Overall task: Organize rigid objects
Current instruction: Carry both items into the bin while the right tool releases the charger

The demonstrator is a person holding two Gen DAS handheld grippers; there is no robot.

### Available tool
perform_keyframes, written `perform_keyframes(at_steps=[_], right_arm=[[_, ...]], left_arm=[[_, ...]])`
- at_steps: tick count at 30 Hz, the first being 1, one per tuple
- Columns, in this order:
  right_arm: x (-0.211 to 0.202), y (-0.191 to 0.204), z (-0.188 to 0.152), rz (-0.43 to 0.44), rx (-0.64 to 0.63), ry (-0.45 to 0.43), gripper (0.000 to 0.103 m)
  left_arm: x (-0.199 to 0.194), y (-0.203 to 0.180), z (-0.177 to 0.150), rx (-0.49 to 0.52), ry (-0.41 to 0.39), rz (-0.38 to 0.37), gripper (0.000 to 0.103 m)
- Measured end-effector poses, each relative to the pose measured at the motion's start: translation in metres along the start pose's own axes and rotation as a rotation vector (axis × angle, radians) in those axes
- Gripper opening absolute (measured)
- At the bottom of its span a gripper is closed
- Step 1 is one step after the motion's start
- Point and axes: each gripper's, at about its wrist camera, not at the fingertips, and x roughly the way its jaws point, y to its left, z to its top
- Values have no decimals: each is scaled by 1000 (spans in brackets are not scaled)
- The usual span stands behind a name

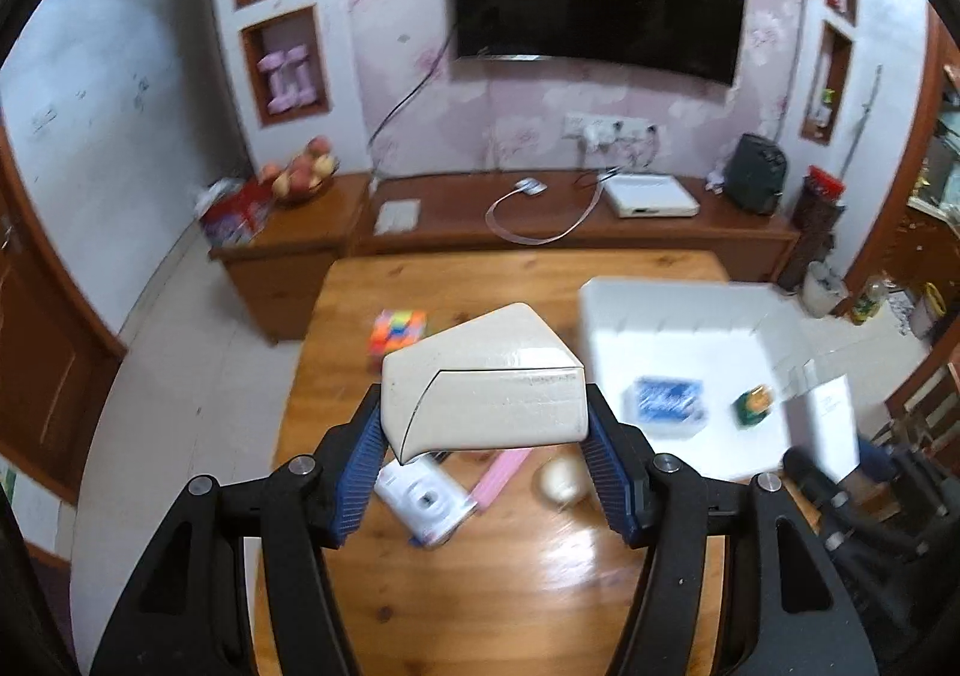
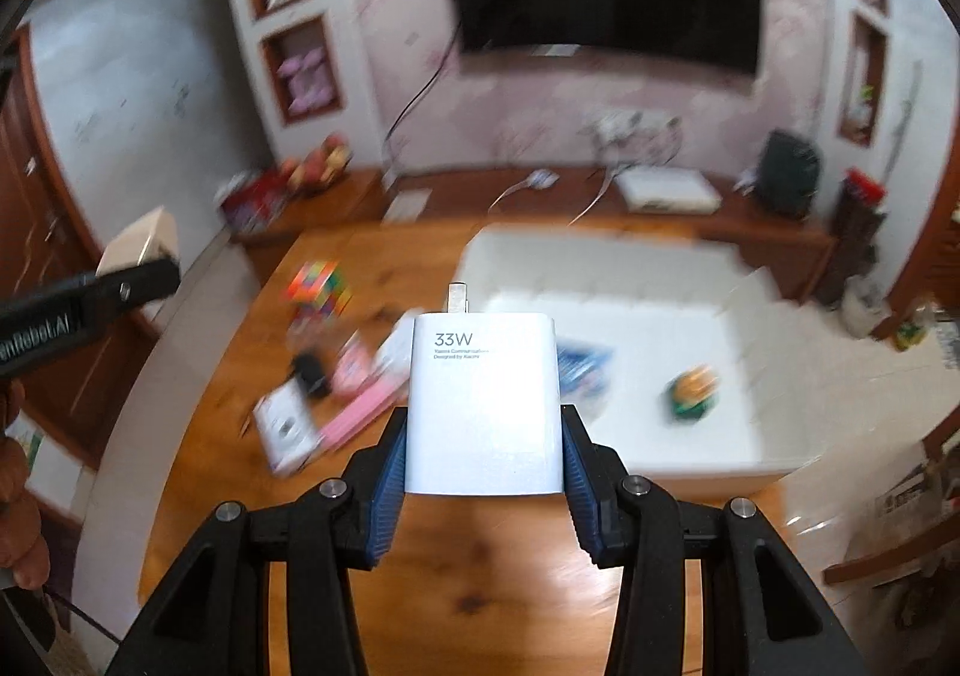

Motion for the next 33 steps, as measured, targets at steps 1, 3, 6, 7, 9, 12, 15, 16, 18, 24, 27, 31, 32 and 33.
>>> perform_keyframes(at_steps=[1, 3, 6, 7, 9, 12, 15, 16, 18, 24, 27, 31, 32, 33], right_arm=[[-7, -10, 8, -25, 8, -23, 47], [-14, -28, 21, -74, 25, -58, 47], [-19, -58, 39, -126, 56, -90, 47], [-18, -67, 44, -137, 68, -94, 47], [-10, -83, 52, -153, 95, -91, 47], [10, -104, 59, -156, 136, -60, 47], [37, -118, 60, -149, 161, 2, 47], [49, -121, 60, -143, 165, 26, 47], [72, -126, 55, -139, 175, 78, 47], [137, -134, 28, -136, 190, 247, 47], [161, -134, 11, -140, 183, 326, 47], [180, -135, -6, -135, 185, 404, 47], [183, -136, -10, -133, 187, 417, 47], [186, -136, -13, -133, 189, 431, 47]], left_arm=[[-1, -6, 5, 7, -3, -7, 65], [3, -22, 21, 26, -10, -17, 65], [12, -44, 45, 47, -23, -19, 65], [18, -53, 54, 57, -25, -27, 65], [30, -64, 65, 60, -24, -30, 65], [61, -85, 78, 84, 3, -25, 65], [99, -106, 77, 102, 78, -58, 65], [115, -113, 76, 110, 113, -76, 65], [146, -130, 68, 137, 171, -98, 65], [229, -175, 38, 221, 359, -125, 65], [253, -193, 24, 219, 432, -150, 65], [271, -212, 12, 228, 491, -178, 65], [273, -215, 10, 226, 502, -184, 65], [275, -218, 7, 225, 511, -188, 65]])
